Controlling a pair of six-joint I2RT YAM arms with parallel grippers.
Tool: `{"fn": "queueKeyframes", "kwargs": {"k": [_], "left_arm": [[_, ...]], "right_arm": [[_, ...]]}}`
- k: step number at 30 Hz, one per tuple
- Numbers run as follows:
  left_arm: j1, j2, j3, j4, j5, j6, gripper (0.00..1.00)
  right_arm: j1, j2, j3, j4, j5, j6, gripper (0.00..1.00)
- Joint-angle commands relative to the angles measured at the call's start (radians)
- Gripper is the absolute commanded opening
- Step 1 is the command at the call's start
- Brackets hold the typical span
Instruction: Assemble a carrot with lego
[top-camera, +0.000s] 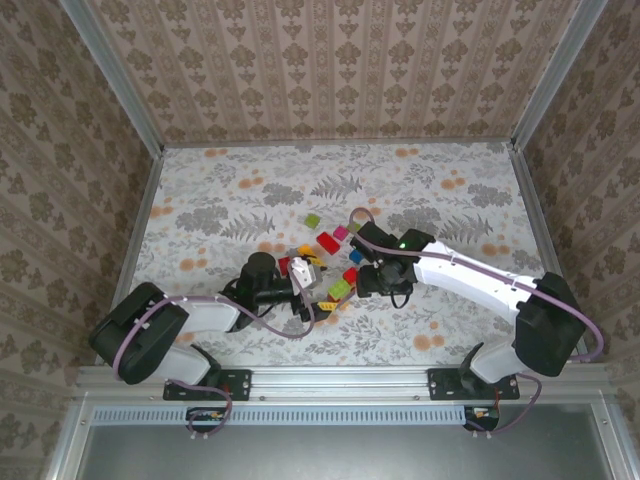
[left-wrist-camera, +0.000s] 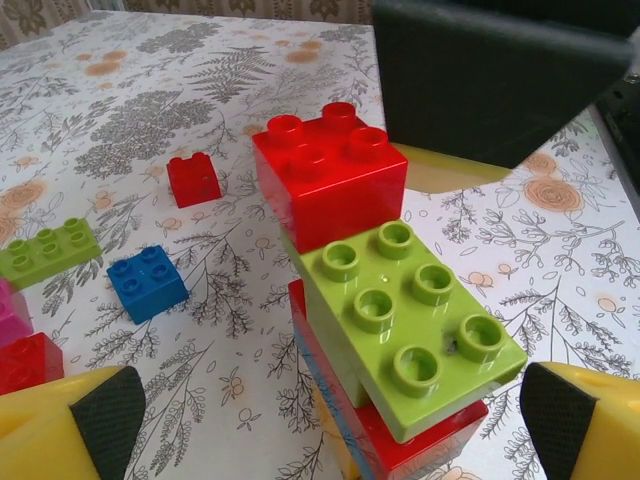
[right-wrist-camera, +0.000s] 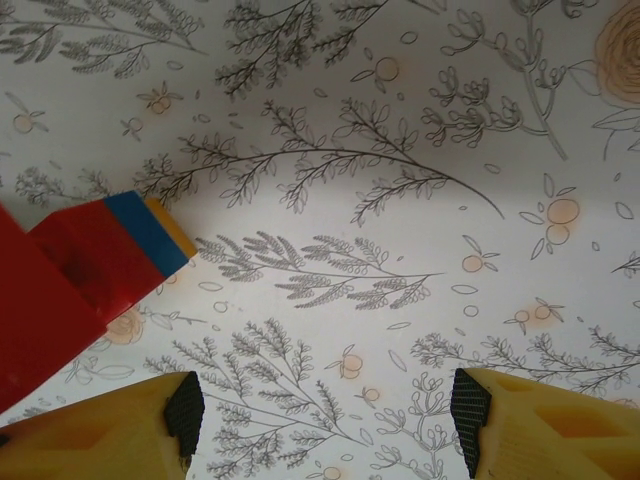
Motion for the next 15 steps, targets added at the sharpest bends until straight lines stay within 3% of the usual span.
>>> {"fn": "queueKeyframes", "kwargs": {"k": [1, 15], "left_arm": [[0.003, 0.011, -0.005, 0.025, 0.044, -0.013, 1.00], [0.002, 0.032, 0.008, 0.007, 0.072, -0.003, 1.00]], "right_arm": [[-0.016, 0.021, 0.042, -0.038, 0.043, -0.030, 0.69], [-0.080, 0.102, 0.096, -0.011, 0.036, -0.090, 0.69]]}}
